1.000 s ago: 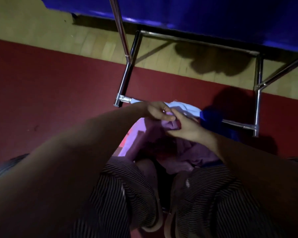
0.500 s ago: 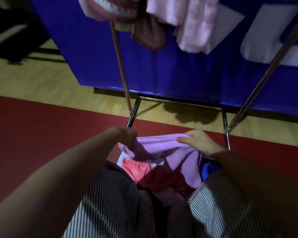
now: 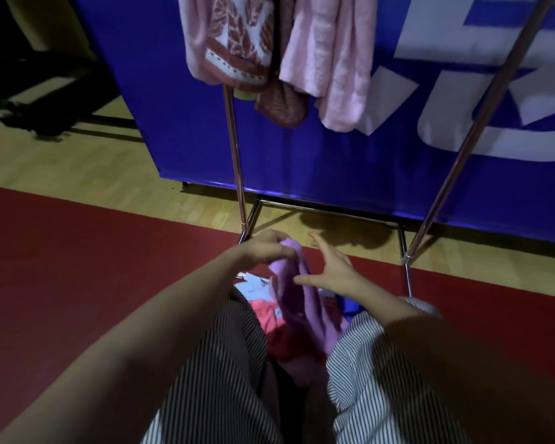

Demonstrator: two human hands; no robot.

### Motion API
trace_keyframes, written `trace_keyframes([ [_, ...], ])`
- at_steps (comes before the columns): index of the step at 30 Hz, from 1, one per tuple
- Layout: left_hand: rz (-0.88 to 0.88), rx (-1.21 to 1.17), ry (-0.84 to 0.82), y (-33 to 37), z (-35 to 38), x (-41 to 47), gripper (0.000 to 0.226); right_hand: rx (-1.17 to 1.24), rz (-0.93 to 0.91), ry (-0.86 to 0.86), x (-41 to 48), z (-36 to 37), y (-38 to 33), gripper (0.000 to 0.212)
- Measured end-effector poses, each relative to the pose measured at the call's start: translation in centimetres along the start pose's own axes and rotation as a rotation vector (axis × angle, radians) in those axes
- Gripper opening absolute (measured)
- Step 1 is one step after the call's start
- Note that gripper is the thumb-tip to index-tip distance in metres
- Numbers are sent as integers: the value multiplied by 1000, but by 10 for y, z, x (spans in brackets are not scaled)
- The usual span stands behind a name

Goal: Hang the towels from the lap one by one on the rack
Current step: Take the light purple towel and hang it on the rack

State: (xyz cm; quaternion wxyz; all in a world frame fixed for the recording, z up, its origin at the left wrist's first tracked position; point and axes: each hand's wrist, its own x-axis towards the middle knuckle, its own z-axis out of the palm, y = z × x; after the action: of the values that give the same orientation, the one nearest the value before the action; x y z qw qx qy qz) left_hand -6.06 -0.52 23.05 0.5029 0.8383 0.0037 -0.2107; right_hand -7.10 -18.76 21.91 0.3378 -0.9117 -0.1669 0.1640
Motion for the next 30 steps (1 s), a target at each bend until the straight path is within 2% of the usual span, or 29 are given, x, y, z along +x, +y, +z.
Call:
trace_keyframes([
  [2, 2, -45, -131, 5, 10, 0, 17, 144, 7, -63, 3, 6, -16, 110],
  [4, 25, -103, -205, 7, 13, 3, 25, 303, 41, -50, 5, 10, -20, 109],
  [6, 31, -194, -211, 8, 11, 5, 22, 419, 49, -28, 6, 7, -20, 92],
  [9, 30, -410, -191, 10, 6, 10, 23, 506, 10, -23, 6, 3, -14, 51],
  [12, 30, -525, -171, 5, 3, 15, 21, 552, 88, 184, 6, -2, -12, 30],
  [14, 20, -423, -182, 4, 4, 14, 11, 690, 197, 327, 9, -5, -9, 12],
  [16, -4, -323, -235, 4, 10, 14, 6, 841, 293, 401, 13, -7, -8, 12],
  [17, -4, -286, -258, 5, 15, 12, 9, 897, 324, 412, 14, -8, -9, 13],
  [20, 61, -225, -231, 0, 32, 20, 40, 1001, 362, 383, 14, -9, -15, 14],
  [21, 84, -232, -203, 1, 36, 21, 36, 1011, 365, 366, 15, -7, -15, 14],
  [23, 126, -252, -128, 1, 41, 25, 11, 1014, 362, 334, 17, -5, -12, 14],
  [24, 134, -250, -91, 2, 40, 27, 9, 1011, 359, 333, 17, -5, -10, 10],
  [27, 153, -126, -104, 3, 32, 29, 19, 947, 347, 392, 16, -9, -3, 6],
  [30, 157, 145, -194, -1, 19, 26, 35, 839, 299, 396, 11, -15, 1, 3],
])
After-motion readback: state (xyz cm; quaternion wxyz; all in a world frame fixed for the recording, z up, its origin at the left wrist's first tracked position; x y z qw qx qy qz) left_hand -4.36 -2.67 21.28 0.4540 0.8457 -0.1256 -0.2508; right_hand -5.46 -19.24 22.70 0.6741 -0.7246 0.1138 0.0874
